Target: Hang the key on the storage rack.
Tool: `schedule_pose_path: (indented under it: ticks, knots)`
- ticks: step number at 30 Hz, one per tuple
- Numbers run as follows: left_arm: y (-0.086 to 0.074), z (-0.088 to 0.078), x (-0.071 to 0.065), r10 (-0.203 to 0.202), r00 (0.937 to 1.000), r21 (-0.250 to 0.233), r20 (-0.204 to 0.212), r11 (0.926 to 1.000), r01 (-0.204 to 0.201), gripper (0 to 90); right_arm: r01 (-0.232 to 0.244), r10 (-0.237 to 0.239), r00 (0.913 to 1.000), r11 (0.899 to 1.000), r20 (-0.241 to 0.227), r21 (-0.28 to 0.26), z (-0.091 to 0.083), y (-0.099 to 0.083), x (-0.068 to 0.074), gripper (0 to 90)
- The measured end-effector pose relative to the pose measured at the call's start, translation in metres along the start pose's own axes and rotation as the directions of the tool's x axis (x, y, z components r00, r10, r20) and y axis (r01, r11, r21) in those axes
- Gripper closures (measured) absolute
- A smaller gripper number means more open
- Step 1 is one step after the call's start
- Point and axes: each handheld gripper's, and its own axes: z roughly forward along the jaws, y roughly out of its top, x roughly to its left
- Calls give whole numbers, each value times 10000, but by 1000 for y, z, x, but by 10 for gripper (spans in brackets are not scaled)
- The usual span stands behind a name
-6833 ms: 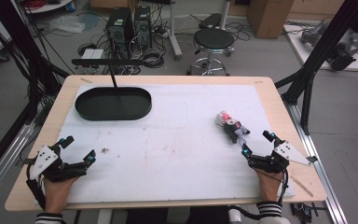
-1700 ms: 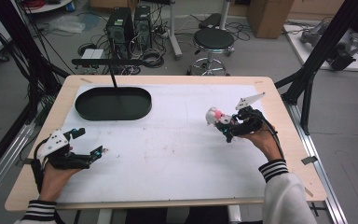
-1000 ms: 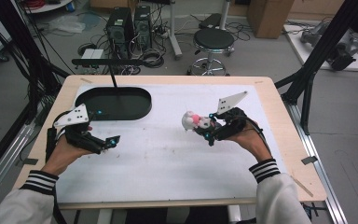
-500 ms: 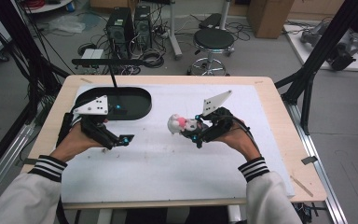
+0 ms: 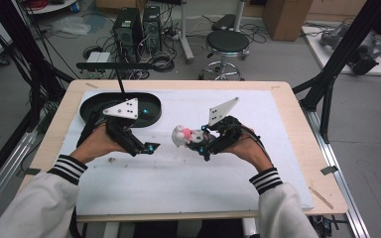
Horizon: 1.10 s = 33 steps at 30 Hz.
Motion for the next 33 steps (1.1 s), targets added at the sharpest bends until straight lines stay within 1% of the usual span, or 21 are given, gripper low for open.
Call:
schedule_pose_path:
  ticks: [7,9,11,14,17,20,21,22,23,25,28,29,31,33]
  knots:
    - [6,18,-2,137,9992,366,371,9992,-150,17,144,-143,9997,9999,-172,62,4,3,1,437]
    - [7,22,-3,156,9990,393,415,9991,-172,17,143,-142,9996,9999,-241,50,5,4,2,437]
    - [8,26,-3,209,9988,531,440,9983,-232,17,222,-220,9994,9997,-271,78,7,6,3,436]
    - [8,32,-5,247,9980,792,574,9964,-292,17,205,-201,9992,9997,-338,130,9,6,3,436]
    - [8,38,-7,474,9966,1120,669,9922,-548,35,230,-222,9989,9996,-418,190,11,6,4,437]
    - [8,43,-8,481,9961,1321,741,9896,-576,37,292,-279,9986,9992,-447,290,12,7,5,437]
    - [8,43,-8,482,9960,1384,756,9887,-583,51,297,-282,9985,9990,-473,329,13,7,5,436]
    - [8,44,-7,430,9956,1412,838,9885,-546,92,317,-300,9985,9988,-456,367,13,7,5,437]
    - [8,45,-7,427,9950,1465,906,9876,-558,113,333,-315,9984,9987,-477,394,13,7,5,436]
    - [8,46,-7,393,9946,1544,965,9865,-540,116,367,-345,9981,9984,-509,421,13,7,6,436]
    - [8,49,-7,339,9934,1559,1100,9865,-509,144,410,-381,9976,9979,-582,500,14,7,8,436]
    - [9,50,-7,384,9924,1614,1170,9852,-572,151,409,-377,9975,9978,-594,528,14,7,8,436]
    - [9,52,-7,399,9901,1649,1346,9844,-621,194,476,-446,9972,9976,-592,500,15,7,8,437]
    - [9,54,-8,445,9888,1772,1423,9817,-697,224,451,-418,9972,9976,-628,534,15,8,8,437]
